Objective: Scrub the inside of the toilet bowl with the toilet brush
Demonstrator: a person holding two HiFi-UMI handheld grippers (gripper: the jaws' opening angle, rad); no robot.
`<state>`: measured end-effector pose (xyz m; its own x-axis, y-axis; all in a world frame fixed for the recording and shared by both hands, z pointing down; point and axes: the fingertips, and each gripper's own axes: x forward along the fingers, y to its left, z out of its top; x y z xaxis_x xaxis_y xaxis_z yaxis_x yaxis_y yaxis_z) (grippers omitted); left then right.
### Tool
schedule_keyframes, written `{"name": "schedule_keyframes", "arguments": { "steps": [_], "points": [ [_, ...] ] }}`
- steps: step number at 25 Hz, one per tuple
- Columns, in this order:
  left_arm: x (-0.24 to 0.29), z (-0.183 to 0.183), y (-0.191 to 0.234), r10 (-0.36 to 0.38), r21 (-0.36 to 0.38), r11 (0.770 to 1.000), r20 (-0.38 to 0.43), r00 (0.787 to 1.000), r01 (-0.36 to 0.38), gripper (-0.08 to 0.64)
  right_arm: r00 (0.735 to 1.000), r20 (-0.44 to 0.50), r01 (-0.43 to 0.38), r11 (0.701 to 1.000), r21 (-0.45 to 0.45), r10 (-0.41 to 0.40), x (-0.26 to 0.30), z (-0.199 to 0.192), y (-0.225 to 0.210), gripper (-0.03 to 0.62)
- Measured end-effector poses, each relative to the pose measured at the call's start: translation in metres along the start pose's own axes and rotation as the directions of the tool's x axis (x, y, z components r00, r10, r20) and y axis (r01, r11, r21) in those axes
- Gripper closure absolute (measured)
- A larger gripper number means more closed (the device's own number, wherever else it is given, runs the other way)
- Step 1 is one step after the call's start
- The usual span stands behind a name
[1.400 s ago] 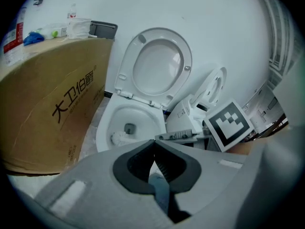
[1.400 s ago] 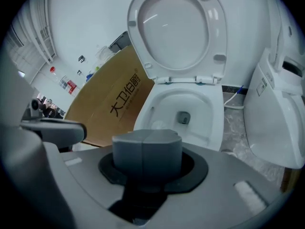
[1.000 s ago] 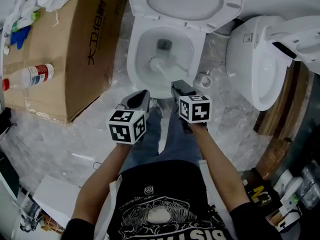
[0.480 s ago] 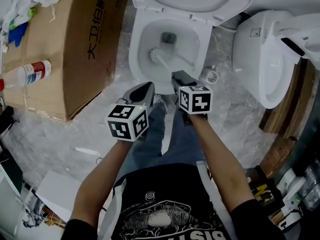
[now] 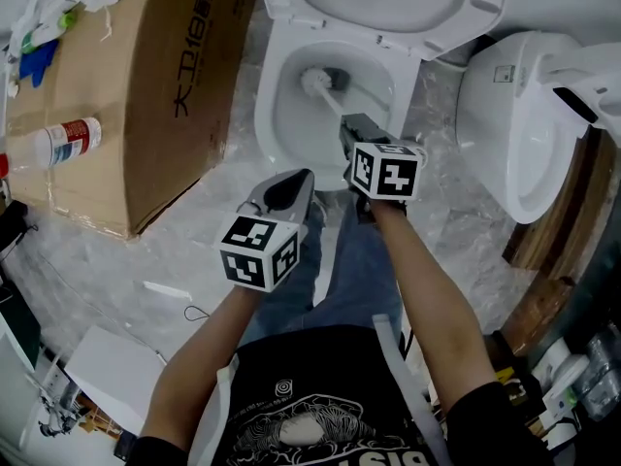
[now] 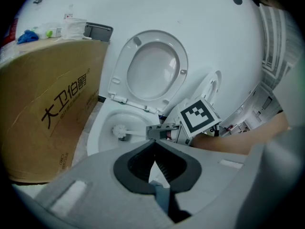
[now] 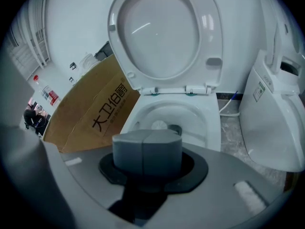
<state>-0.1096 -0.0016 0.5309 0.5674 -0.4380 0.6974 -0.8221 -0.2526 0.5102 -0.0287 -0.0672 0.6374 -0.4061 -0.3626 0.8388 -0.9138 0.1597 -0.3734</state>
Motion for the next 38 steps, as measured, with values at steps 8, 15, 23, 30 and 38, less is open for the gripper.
{"name": "schedule_keyframes", "arguments": {
  "steps": [8,15,23,30,38],
  "points": [
    [0.002,-0.004,0.002,0.010,-0.018,1.000,-0.009,1.000,-0.010,0.563,0.996,0.044,0.079,0.997,0.012,-0.080,-0.013,0.016,-0.035,0.442],
    [0.009,0.000,-0.005,0.001,-0.010,1.000,-0.011,1.000,-0.001,0.563,0.992,0.024,0.122,0.991,0.047,-0.123,-0.037,-0.012,-0.060,0.442],
    [0.016,0.008,-0.011,-0.020,0.005,1.000,-0.024,1.000,0.021,0.563,0.993,-0.024,0.117,0.991,0.060,-0.116,-0.068,-0.056,-0.058,0.442],
    [0.013,0.012,-0.005,-0.012,-0.011,1.000,-0.008,1.000,0.012,0.563,0.994,-0.080,0.083,0.996,0.032,-0.080,-0.066,-0.085,-0.033,0.442],
    [-0.003,-0.001,0.014,0.032,-0.045,0.998,0.002,0.999,-0.032,0.563,0.997,-0.071,0.010,1.000,0.011,-0.009,-0.029,-0.070,0.007,0.442]
  ]
}}
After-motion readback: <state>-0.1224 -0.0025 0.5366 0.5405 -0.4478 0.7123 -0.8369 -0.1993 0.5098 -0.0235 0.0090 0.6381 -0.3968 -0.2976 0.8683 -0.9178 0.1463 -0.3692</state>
